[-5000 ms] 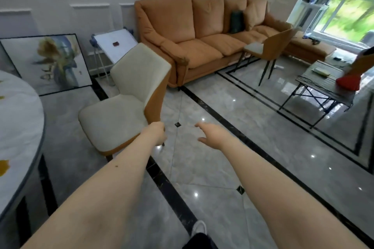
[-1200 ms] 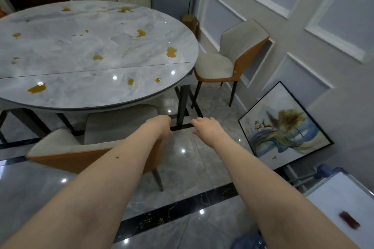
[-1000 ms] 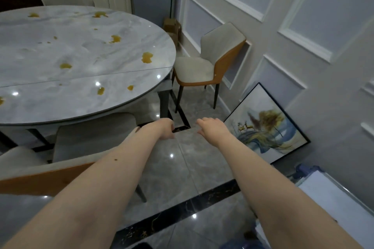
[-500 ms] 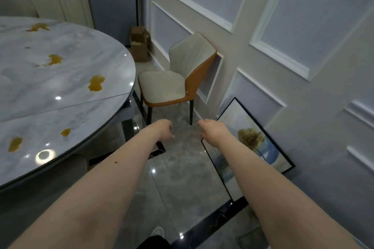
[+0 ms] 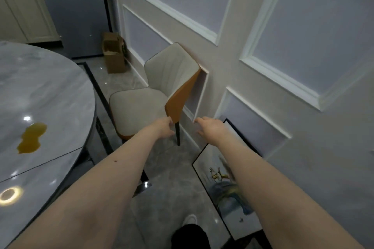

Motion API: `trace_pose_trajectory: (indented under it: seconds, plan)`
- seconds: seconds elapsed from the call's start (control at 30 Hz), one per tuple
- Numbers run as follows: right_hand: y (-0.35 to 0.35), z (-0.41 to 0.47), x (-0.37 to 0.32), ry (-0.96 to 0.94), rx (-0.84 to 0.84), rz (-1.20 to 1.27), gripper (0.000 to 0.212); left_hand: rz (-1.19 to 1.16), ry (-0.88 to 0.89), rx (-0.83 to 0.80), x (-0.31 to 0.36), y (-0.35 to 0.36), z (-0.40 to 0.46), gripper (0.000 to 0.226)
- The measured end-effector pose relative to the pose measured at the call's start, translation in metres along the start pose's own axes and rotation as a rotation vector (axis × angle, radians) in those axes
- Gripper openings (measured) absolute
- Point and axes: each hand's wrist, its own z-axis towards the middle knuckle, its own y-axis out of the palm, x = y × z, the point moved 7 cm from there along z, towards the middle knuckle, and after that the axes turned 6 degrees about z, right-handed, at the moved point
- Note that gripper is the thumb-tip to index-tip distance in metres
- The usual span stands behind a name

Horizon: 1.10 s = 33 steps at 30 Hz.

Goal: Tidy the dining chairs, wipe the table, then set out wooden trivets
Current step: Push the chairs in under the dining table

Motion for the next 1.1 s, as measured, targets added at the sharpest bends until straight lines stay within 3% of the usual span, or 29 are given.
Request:
trace_pose_trajectory:
  seconds: [0.33, 0.77, 0.9, 1.1]
  plan:
    - [-0.032, 0.191, 0.111, -0.056, -0.01, 0.035, 0.043, -0.045, -0.069, 0.027, 0.044, -0.074, 0.194, 0.051]
    - [-0.051, 0.394, 0.175, -0.018, 0.01, 0.226, 0.053, 0.013, -0.1, -0.035, 0.041, -0.11, 0.388, 0.052]
    - [-0.054, 0.442, 0.185, 0.009, 0.094, 0.283, 0.055, 0.026, -0.106, -0.059, 0.039, -0.106, 0.429, 0.053]
    - [-0.03, 0.501, 0.198, 0.157, -0.002, 0.662, 0.076, 0.065, -0.152, -0.103, 0.041, -0.088, 0.466, 0.051]
